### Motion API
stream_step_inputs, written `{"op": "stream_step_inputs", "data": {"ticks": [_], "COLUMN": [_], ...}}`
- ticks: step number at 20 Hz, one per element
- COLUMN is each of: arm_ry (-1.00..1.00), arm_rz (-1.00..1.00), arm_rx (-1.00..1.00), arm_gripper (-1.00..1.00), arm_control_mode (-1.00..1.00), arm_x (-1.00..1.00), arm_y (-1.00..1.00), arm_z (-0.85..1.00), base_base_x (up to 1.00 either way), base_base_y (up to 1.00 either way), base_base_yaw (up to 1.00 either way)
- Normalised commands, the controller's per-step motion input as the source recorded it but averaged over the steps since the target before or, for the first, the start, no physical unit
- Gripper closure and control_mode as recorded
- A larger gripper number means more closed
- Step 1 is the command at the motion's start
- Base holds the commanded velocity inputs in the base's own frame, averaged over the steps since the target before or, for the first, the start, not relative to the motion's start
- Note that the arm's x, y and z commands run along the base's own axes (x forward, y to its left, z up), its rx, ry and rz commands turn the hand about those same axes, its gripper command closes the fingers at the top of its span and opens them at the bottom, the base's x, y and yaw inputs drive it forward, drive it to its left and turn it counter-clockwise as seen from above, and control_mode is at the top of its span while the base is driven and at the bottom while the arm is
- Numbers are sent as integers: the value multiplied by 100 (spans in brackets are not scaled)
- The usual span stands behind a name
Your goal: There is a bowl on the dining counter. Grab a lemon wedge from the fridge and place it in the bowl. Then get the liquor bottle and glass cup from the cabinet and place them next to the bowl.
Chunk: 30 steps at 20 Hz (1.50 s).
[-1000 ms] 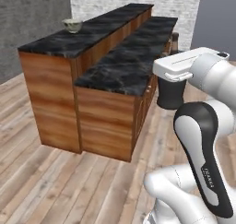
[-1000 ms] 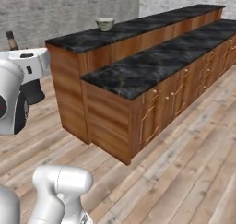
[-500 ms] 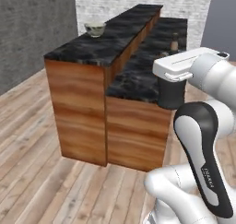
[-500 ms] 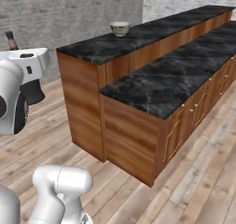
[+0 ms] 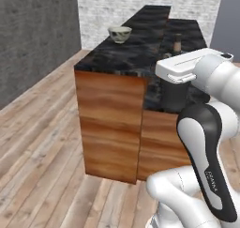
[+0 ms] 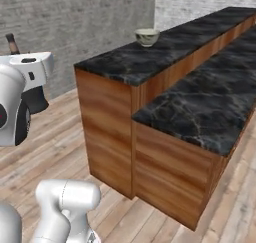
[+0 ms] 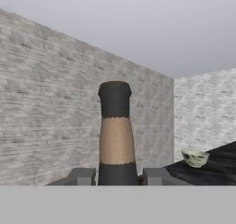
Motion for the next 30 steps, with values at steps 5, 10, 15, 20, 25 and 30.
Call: {"op": "stream_step_inputs", "data": {"ticks": [5,10,15,20,25,30], "arm_ry": [0,0,0,0,0,0], "arm_rz": [0,0,0,0,0,0], "arm_rx": [0,0,0,0,0,0], "arm_gripper": [100,100,100,100,100,100], "arm_control_mode": [100,100,100,100,100,100], "arm_x": [0,0,0,0,0,0], "arm_y": [0,0,0,0,0,0], "arm_z": [0,0,0,0,0,0], "base_base_x": [92,84,75,58,53,49], "base_base_y": [100,100,99,91,81,75], "base_base_yaw": [-19,-27,-39,-50,-57,-60]}}
